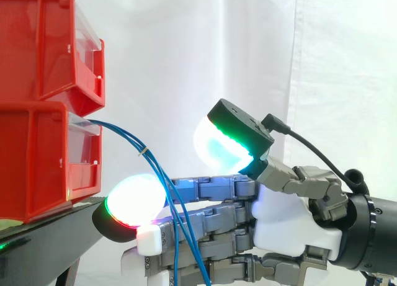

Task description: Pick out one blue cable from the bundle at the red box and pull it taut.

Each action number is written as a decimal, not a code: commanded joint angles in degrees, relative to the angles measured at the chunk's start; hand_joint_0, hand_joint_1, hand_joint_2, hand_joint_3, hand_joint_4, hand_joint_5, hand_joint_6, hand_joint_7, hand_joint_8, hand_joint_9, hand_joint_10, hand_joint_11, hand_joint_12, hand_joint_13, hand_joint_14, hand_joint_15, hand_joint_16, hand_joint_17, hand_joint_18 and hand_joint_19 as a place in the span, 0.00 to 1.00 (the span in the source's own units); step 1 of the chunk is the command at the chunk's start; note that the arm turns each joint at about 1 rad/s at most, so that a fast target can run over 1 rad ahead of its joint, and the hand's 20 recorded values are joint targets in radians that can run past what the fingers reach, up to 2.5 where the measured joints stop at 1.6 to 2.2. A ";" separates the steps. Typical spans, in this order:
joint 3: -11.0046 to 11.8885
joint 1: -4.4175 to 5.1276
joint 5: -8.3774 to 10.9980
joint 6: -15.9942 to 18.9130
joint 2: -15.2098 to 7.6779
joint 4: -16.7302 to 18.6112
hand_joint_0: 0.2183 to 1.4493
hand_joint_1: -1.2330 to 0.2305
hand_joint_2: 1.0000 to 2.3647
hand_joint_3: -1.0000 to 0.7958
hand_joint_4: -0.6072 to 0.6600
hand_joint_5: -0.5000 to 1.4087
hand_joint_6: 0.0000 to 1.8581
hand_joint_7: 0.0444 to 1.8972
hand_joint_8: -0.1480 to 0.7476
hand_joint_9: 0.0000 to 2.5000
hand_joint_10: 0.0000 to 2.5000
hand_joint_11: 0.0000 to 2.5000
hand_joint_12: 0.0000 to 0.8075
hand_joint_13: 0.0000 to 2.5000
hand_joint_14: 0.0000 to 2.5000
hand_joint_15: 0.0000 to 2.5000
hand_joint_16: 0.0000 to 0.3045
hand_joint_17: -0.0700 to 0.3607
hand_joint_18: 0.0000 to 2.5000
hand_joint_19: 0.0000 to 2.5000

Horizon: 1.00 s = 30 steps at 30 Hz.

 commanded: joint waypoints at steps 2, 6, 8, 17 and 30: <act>0.11 -0.03 -0.01 -0.26 0.05 -0.22 0.28 0.47 0.00 0.31 0.64 0.19 0.27 0.44 0.43 0.31 0.00 0.12 0.40 0.22 0.00 0.12 0.15 0.39 0.13 0.20; 0.81 -0.03 -0.10 -0.08 -0.04 -0.92 0.28 0.48 0.00 0.31 0.64 0.19 0.27 0.45 0.44 0.31 0.00 0.12 0.40 0.22 0.01 0.12 0.15 0.39 0.13 0.20; 1.16 -0.21 -0.10 -0.08 -0.04 -1.27 0.28 0.48 0.00 0.31 0.64 0.19 0.27 0.45 0.43 0.31 0.00 0.13 0.40 0.22 0.00 0.12 0.15 0.39 0.13 0.20; 1.43 -0.47 -1.06 -0.08 -0.04 -1.89 0.28 0.48 0.01 0.32 0.63 0.19 0.27 0.46 0.44 0.31 0.00 0.12 0.40 0.22 0.00 0.12 0.14 0.39 0.13 0.20; 1.43 -1.53 -1.33 -0.17 -0.04 -1.98 0.29 0.47 0.01 0.32 0.63 0.19 0.27 0.47 0.43 0.31 0.00 0.13 0.40 0.22 0.01 0.12 0.14 0.39 0.13 0.21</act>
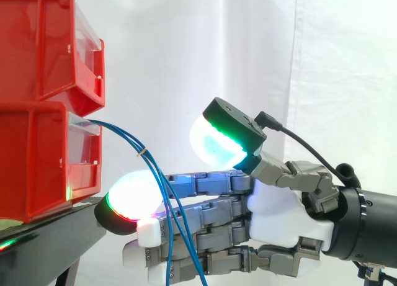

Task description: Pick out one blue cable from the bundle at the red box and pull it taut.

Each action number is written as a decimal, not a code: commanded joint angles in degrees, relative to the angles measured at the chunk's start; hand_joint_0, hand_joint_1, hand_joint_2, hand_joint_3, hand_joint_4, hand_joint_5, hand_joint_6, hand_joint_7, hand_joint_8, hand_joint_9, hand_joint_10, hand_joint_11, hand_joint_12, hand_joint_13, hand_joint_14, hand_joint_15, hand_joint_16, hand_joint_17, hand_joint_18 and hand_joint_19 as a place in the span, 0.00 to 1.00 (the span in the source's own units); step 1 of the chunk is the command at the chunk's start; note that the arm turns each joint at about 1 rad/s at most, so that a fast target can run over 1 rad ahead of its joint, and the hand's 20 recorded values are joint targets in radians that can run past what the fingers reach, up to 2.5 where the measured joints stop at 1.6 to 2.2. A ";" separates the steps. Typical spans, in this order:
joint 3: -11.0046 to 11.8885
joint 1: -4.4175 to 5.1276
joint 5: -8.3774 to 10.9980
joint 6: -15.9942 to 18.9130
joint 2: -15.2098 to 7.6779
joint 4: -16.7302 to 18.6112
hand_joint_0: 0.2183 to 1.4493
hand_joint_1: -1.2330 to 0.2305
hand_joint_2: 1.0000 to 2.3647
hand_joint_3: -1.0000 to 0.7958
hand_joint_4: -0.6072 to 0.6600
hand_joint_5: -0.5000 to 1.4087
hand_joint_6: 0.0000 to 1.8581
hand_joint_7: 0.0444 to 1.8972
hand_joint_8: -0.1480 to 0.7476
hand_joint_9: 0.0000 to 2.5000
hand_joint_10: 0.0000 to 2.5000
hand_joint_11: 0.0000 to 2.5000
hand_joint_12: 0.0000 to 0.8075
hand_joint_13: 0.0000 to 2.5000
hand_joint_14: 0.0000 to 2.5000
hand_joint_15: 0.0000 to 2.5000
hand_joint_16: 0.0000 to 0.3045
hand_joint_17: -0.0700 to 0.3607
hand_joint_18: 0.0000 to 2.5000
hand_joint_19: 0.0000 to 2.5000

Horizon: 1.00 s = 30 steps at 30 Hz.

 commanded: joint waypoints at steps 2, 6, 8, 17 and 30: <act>0.02 -0.44 -0.45 -0.01 0.00 -0.01 0.29 0.47 0.00 0.32 0.63 0.19 0.27 0.47 0.43 0.31 0.00 0.13 0.40 0.22 0.00 0.12 0.14 0.39 0.13 0.20; 0.10 -0.44 -0.80 -0.10 0.00 -0.01 0.29 0.47 0.00 0.32 0.62 0.19 0.27 0.48 0.43 0.31 0.00 0.13 0.40 0.22 0.00 0.12 0.14 0.39 0.13 0.21; 0.19 -0.09 -0.71 -0.36 0.00 -0.01 0.29 0.47 0.01 0.32 0.62 0.19 0.27 0.48 0.43 0.31 0.00 0.13 0.40 0.22 0.00 0.12 0.14 0.39 0.13 0.20; 0.19 0.26 -0.80 -0.27 0.00 0.08 0.29 0.47 0.01 0.32 0.62 0.20 0.27 0.49 0.43 0.31 0.00 0.13 0.40 0.22 0.00 0.12 0.14 0.39 0.13 0.21; 0.28 -0.18 -1.41 -0.10 0.00 0.34 0.32 0.48 0.01 0.36 0.58 0.21 0.27 0.55 0.43 0.31 0.01 0.13 0.40 0.22 0.00 0.12 0.14 0.39 0.13 0.21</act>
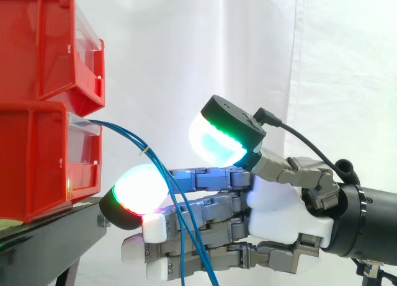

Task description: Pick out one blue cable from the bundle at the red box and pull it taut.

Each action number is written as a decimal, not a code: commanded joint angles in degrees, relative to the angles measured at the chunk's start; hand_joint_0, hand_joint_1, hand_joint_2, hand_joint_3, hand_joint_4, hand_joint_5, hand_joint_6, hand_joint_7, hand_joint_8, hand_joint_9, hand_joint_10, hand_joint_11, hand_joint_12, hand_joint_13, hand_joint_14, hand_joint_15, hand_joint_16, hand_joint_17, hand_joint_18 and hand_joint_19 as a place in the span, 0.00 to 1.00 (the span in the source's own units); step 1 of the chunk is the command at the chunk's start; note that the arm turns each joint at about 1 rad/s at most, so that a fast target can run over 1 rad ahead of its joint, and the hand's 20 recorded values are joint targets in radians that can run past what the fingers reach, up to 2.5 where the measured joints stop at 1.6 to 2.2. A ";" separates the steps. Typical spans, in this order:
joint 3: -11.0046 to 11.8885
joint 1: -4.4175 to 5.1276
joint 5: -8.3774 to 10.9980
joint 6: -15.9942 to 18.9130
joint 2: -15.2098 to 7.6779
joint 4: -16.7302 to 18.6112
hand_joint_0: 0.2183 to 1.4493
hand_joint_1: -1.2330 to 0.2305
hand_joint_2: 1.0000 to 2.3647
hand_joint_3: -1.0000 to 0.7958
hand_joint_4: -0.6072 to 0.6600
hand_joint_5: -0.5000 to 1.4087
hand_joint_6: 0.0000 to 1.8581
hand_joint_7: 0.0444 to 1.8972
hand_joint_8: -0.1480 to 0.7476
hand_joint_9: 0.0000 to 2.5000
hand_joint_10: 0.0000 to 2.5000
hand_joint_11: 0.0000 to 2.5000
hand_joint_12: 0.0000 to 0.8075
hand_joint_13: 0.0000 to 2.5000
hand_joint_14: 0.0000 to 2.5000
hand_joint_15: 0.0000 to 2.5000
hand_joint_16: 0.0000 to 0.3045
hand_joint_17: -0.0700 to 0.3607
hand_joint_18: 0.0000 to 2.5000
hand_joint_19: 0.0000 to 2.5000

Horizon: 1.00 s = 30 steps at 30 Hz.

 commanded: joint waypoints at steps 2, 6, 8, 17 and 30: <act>0.05 -0.10 -0.22 0.01 -0.02 0.04 0.32 0.48 0.01 0.36 0.57 0.21 0.27 0.57 0.43 0.32 0.01 0.13 0.40 0.22 0.00 0.12 0.14 0.39 0.13 0.21; 0.32 -0.19 -0.40 0.01 -0.02 0.04 0.32 0.47 0.01 0.38 0.55 0.21 0.27 0.59 0.43 0.32 0.01 0.14 0.39 0.23 0.01 0.13 0.14 0.38 0.14 0.21; 0.40 -0.10 -0.40 0.01 -0.02 0.04 0.32 0.47 0.01 0.39 0.55 0.21 0.27 0.60 0.43 0.32 0.01 0.14 0.40 0.23 0.01 0.13 0.14 0.39 0.14 0.21; 0.40 -0.19 -0.40 0.01 -0.02 -0.13 0.31 0.45 0.01 0.38 0.53 0.21 0.31 0.57 0.44 0.33 0.01 0.15 0.40 0.24 0.01 0.14 0.14 0.39 0.15 0.21; 0.40 -0.19 -0.58 0.01 -0.02 -0.04 0.30 0.47 0.01 0.37 0.54 0.20 0.44 0.37 0.46 0.36 0.01 0.17 0.41 0.26 0.01 0.14 0.14 0.38 0.17 0.22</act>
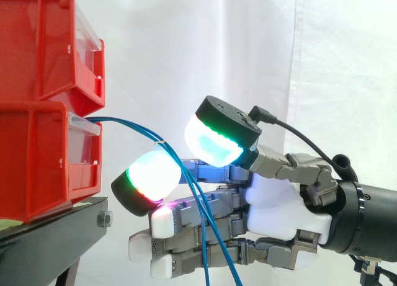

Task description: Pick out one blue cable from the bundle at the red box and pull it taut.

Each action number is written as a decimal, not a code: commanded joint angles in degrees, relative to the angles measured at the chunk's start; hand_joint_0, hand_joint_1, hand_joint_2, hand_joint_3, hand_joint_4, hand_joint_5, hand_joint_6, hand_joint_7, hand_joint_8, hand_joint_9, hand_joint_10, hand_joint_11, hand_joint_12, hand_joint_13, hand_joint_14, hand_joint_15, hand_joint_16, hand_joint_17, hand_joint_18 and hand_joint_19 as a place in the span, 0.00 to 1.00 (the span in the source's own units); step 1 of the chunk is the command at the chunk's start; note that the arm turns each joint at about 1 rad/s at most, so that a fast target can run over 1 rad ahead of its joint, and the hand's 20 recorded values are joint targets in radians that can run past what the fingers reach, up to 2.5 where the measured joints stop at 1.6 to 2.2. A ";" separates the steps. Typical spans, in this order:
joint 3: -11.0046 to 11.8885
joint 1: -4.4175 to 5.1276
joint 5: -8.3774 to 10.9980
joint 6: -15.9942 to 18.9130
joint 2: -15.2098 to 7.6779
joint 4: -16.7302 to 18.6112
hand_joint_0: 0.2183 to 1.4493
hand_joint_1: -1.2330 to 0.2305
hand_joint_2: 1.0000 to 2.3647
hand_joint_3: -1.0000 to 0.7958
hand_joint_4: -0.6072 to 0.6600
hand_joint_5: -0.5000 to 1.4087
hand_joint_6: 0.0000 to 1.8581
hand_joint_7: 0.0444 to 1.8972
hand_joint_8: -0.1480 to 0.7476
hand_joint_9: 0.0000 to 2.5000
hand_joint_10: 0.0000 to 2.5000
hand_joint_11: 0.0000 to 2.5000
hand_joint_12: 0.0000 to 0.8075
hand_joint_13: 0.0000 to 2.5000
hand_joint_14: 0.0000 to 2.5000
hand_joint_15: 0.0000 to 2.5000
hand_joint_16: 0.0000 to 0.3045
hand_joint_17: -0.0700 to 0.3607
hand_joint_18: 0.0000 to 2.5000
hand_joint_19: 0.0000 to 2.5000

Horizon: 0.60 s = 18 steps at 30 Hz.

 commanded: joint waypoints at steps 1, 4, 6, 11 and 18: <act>0.09 0.01 -0.02 0.00 -0.01 0.14 0.30 0.47 0.01 0.37 0.54 0.20 0.44 0.36 0.47 0.36 0.01 0.18 0.41 0.26 0.01 0.14 0.14 0.38 0.17 0.22; 0.17 0.01 -0.02 0.00 0.07 0.05 0.29 0.47 0.01 0.39 0.56 0.20 0.46 0.35 0.48 0.38 0.01 0.19 0.41 0.27 0.01 0.14 0.14 0.39 0.18 0.22; 0.17 0.01 -0.02 0.00 -0.01 -0.03 0.29 0.47 0.01 0.41 0.56 0.20 0.47 0.34 0.48 0.38 0.01 0.19 0.41 0.28 0.01 0.14 0.14 0.39 0.19 0.22; 0.17 0.01 -0.11 0.00 0.07 -0.12 0.29 0.44 0.02 0.44 0.56 0.20 0.48 0.34 0.49 0.41 0.01 0.21 0.41 0.30 0.01 0.16 0.14 0.39 0.21 0.22; 0.17 0.01 -0.11 0.00 0.07 -0.12 0.30 0.42 0.01 0.46 0.54 0.21 0.49 0.34 0.50 0.42 0.01 0.22 0.42 0.31 0.01 0.16 0.14 0.39 0.22 0.22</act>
